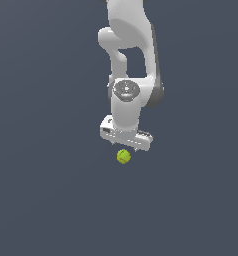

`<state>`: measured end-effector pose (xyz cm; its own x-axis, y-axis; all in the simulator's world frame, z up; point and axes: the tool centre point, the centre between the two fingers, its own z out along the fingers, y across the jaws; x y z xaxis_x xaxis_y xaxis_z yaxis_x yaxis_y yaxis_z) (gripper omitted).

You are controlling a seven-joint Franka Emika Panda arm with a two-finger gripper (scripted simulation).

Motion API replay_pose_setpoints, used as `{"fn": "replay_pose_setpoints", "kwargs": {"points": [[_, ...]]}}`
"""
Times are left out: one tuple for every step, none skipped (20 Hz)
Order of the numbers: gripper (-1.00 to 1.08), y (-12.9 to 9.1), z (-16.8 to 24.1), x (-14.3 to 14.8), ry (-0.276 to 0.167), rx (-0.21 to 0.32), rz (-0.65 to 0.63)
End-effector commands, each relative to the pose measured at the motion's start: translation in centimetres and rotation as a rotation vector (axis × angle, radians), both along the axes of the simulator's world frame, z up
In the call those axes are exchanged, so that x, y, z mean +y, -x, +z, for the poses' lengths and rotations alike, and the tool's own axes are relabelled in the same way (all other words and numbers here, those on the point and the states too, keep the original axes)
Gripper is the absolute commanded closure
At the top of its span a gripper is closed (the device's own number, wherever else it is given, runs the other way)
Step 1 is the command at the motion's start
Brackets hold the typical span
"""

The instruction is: Pick up the object and move it to a goal position.

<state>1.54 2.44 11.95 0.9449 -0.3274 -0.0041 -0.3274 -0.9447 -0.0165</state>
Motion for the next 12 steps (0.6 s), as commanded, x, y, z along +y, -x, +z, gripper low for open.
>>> {"fn": "replay_pose_setpoints", "kwargs": {"points": [[-0.92,-0.2,-0.8,-0.1,0.004,0.001,-0.060],[-0.92,-0.3,-1.0,-0.1,0.005,0.002,-0.081],[-0.92,-0.3,-1.3,-0.1,0.007,0.002,-0.100],[-0.92,-0.4,-1.5,-0.1,0.008,0.002,-0.117],[-0.92,-0.4,-1.7,-0.2,0.009,0.003,-0.133],[-0.92,-0.4,-1.9,-0.2,0.011,0.003,-0.148],[-0.92,-0.5,-2.1,-0.2,0.012,0.003,-0.161],[-0.92,-0.5,-2.2,-0.2,0.013,0.003,-0.173],[-0.92,-0.5,-2.4,-0.2,0.014,0.003,-0.184],[-0.92,-0.6,-2.5,-0.2,0.014,0.003,-0.193],[-0.92,-0.6,-2.6,-0.2,0.015,0.003,-0.201],[-0.92,-0.6,-2.7,-0.2,0.016,0.003,-0.207]]}}
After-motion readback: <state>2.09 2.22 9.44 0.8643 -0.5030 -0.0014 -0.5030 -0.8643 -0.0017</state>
